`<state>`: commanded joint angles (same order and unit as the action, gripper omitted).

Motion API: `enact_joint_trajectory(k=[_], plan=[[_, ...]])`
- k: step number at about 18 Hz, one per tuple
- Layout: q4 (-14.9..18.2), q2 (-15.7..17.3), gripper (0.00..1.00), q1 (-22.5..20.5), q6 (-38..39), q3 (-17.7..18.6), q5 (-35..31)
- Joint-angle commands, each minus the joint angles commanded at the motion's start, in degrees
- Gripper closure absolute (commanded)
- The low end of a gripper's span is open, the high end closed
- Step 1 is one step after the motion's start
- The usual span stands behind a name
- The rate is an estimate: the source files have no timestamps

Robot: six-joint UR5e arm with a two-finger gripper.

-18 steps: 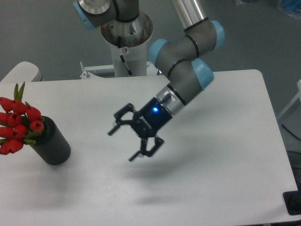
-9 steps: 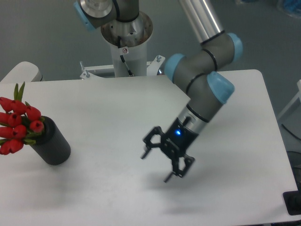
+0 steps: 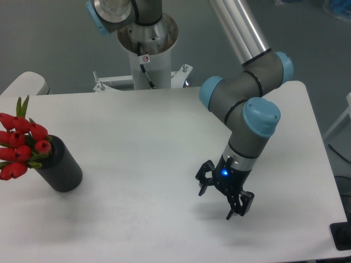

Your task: Insert the flowers into the vase

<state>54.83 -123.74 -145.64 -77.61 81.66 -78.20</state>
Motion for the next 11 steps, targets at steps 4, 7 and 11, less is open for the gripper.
enact_joint_trajectory(k=[4,7,11], plan=[[4.8,-0.8,0.00,2.6,-5.3,-1.6,-10.5],[5.7,-1.1,0.00,3.2,-6.3,-2.4,-12.4],[13.5,-2.5,0.00,3.2,-8.1,-7.8,-12.9]])
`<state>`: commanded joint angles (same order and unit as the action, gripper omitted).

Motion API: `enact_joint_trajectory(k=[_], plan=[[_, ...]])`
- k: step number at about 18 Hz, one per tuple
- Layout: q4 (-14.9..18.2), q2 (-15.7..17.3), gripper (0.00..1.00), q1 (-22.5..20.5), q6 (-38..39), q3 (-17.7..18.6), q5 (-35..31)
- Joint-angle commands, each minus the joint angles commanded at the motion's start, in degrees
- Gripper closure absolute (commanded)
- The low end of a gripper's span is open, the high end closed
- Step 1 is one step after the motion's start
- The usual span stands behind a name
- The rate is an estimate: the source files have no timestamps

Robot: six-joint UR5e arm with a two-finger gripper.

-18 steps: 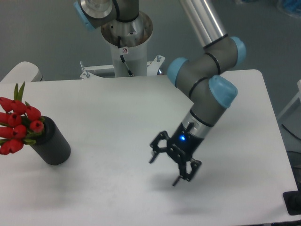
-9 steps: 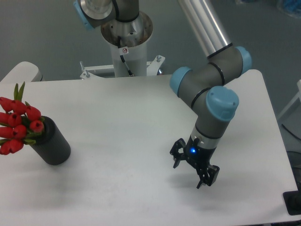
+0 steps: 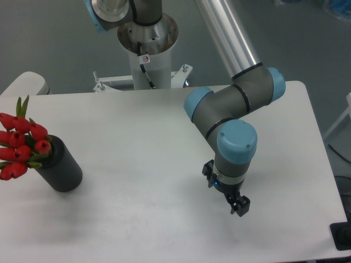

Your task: Insert the flowers into the vase

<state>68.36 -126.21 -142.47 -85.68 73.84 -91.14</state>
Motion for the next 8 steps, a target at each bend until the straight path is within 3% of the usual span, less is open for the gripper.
enact_joint_trajectory(k=[8], plan=[[0.5,-1.2,0.00,0.5,-2.9,-1.0,-2.3]])
